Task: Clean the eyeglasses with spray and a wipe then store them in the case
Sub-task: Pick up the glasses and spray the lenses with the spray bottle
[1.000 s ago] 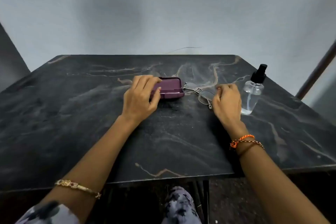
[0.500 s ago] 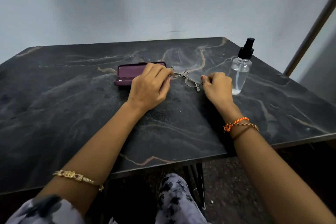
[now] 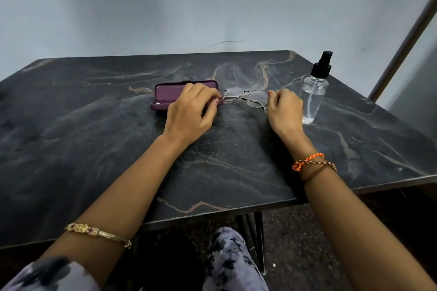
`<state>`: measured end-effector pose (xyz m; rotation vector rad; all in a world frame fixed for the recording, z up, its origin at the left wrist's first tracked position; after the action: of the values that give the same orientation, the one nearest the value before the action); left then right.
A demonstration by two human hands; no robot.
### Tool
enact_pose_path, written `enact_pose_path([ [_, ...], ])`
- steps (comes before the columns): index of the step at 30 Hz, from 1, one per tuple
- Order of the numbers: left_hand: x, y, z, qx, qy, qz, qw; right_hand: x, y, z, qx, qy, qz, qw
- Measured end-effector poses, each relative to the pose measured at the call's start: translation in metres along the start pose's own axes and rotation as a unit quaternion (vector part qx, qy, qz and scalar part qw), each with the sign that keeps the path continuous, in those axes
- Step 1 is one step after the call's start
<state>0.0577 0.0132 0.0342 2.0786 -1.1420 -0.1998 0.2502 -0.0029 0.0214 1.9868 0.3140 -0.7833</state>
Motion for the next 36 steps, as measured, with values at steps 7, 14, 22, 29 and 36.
enact_pose_path([
  [7,-0.004,0.01,-0.009,0.067,0.034,0.11,0.991,-0.016,0.022,-0.002,0.093,0.05,-0.037,0.994],
  [14,-0.035,0.019,-0.061,0.093,0.23,0.377,0.892,-0.057,0.051,-0.002,0.166,0.167,-0.136,0.962],
  [22,-0.049,0.013,-0.07,0.075,0.249,0.547,0.796,-0.069,0.044,-0.036,0.099,0.163,-0.261,0.946],
  [29,-0.072,0.016,-0.056,0.066,0.223,0.656,0.718,-0.062,0.015,-0.044,-0.101,0.184,-0.43,0.878],
  [36,-0.069,0.02,-0.058,0.043,0.165,0.714,0.679,-0.069,0.007,-0.034,-0.198,0.197,-0.55,0.787],
])
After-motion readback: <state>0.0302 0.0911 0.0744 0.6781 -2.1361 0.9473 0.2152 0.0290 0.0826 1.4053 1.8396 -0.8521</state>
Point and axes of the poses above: each hand's wrist, its own z-axis away from the middle knuckle, its own y-axis out of the back of the hand, x = y × z, the point moved 5 cm from there along -z, towards the middle knuckle, and after that the axes turned 9 degrees about -x, right-handed, at the moved point
